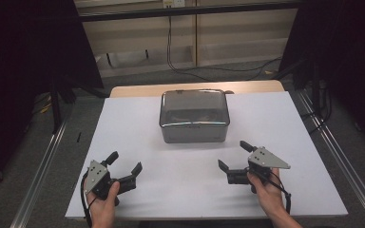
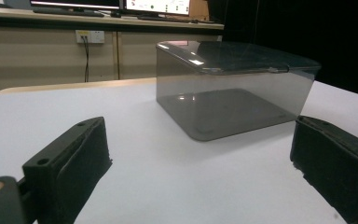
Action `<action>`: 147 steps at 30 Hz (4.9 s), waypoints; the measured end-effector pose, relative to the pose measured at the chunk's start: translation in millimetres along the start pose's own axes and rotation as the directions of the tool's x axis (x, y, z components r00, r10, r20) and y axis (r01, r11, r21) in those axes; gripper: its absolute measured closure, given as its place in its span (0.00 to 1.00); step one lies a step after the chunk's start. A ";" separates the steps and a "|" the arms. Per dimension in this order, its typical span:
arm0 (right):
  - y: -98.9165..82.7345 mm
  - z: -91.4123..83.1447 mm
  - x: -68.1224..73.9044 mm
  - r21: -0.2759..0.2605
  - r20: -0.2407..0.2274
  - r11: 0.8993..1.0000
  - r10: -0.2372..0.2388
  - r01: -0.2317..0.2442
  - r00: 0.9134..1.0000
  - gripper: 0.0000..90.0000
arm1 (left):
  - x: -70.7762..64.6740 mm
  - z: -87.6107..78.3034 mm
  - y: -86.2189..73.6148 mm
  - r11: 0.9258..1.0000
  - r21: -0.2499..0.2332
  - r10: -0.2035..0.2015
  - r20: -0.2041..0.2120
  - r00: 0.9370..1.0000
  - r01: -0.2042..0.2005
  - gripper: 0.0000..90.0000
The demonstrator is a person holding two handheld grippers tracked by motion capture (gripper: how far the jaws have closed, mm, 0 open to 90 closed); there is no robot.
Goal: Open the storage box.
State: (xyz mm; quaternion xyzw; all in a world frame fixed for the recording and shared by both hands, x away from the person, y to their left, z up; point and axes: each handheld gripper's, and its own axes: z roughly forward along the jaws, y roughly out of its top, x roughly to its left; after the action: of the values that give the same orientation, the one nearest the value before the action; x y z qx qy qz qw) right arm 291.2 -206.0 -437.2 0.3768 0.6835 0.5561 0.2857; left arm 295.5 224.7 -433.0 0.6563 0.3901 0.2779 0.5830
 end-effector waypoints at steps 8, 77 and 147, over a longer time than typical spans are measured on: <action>6.1 16.6 4.1 0.004 -0.019 1.000 0.020 -0.020 1.000 0.00 | -0.1 1.3 -0.6 1.000 0.011 0.005 0.009 1.000 -0.005 0.05; 35.2 112.0 45.9 0.192 0.114 0.433 -0.901 0.881 0.419 0.37 | -0.8 10.6 -1.4 1.000 0.018 0.008 0.013 1.000 -0.008 0.04; 37.0 117.2 56.9 0.222 0.091 0.245 -0.969 0.944 0.230 0.89 | -0.1 49.8 17.0 0.997 0.055 0.049 0.141 0.989 -0.057 0.02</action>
State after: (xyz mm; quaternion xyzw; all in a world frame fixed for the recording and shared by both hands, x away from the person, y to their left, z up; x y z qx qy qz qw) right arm 361.9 -91.2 -425.1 -0.0478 0.7684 0.1794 0.6125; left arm 339.5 197.0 -424.6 0.7010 0.3388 0.2353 0.5817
